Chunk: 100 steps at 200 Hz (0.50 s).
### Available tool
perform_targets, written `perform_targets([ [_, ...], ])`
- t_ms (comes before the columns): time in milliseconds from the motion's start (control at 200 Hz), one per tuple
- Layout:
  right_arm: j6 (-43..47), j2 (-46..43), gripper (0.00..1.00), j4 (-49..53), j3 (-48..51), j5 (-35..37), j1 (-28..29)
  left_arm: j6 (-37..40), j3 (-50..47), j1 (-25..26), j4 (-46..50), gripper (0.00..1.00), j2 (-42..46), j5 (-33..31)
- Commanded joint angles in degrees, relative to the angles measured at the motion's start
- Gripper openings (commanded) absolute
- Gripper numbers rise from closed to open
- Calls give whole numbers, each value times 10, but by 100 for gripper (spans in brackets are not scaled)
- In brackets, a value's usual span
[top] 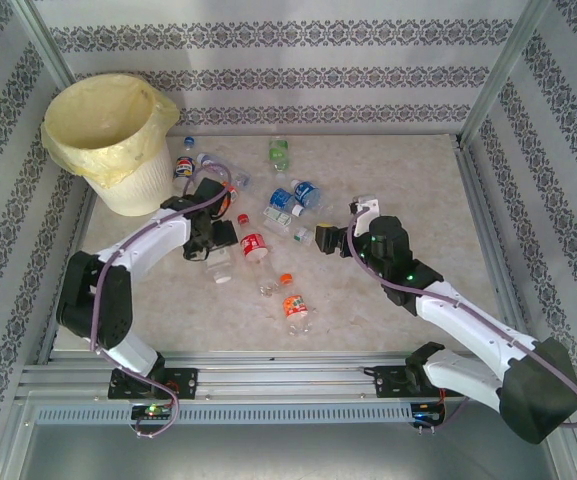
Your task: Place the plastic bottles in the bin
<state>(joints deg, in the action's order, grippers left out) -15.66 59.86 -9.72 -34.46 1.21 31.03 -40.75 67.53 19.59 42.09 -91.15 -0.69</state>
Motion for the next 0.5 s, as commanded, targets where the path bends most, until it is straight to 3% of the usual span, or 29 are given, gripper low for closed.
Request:
perform_targets([
  [0, 35, 4, 98, -37, -20, -27, 15, 21, 41, -11, -4, 74, 37, -13],
  [495, 109, 28, 98, -81, -47, -24, 67, 46, 159, -31, -87, 74, 44, -48],
])
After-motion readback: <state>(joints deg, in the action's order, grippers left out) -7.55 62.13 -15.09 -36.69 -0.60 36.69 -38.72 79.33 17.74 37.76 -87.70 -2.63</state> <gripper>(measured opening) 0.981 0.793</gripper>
